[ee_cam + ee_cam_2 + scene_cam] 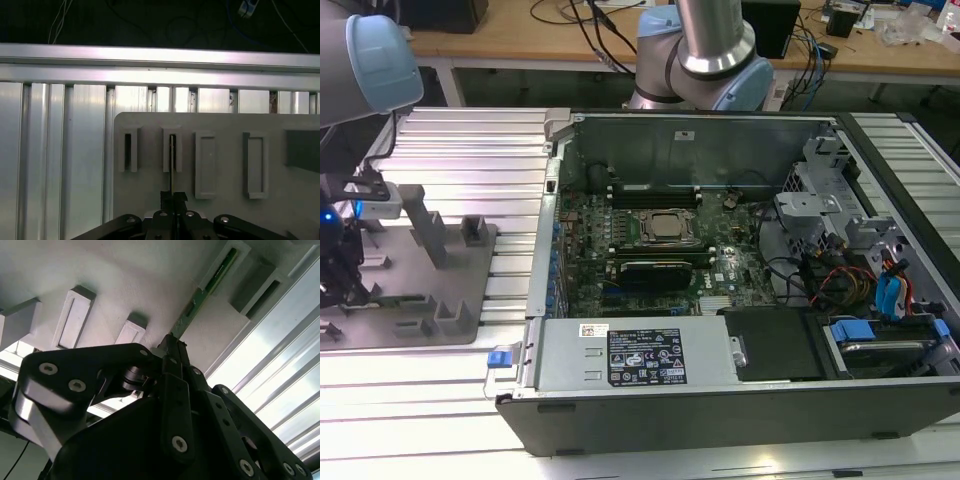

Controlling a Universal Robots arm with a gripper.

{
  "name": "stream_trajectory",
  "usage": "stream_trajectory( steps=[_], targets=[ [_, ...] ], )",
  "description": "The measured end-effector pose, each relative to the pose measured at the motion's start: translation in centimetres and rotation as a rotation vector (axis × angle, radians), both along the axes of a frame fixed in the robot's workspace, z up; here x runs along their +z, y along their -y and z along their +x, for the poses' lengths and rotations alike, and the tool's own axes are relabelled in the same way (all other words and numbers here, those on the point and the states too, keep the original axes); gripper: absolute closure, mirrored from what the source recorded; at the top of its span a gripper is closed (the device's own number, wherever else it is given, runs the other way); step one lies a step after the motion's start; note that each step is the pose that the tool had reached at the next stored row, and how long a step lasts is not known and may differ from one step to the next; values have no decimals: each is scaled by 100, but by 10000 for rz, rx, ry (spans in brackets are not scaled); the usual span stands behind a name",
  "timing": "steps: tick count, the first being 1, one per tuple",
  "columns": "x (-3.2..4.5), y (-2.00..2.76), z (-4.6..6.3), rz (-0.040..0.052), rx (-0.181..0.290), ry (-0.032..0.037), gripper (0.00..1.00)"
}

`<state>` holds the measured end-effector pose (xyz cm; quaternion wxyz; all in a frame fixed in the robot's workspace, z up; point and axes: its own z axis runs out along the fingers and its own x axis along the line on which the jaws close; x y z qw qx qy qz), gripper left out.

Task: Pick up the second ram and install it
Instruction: 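Pick up the second ram and move it above second insertion slot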

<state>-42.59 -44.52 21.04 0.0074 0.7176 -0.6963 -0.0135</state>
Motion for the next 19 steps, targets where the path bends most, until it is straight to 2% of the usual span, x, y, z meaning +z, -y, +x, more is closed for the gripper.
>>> stream_trajectory(
  steps=[3, 7, 9, 19],
  targets=[
    [52, 0, 0, 0, 0, 1, 91],
    [174, 0, 0, 35, -1, 10, 91],
    [280, 0, 0, 44, 0, 9, 91],
    [586, -1, 0, 84, -1, 11, 91]
  ],
)
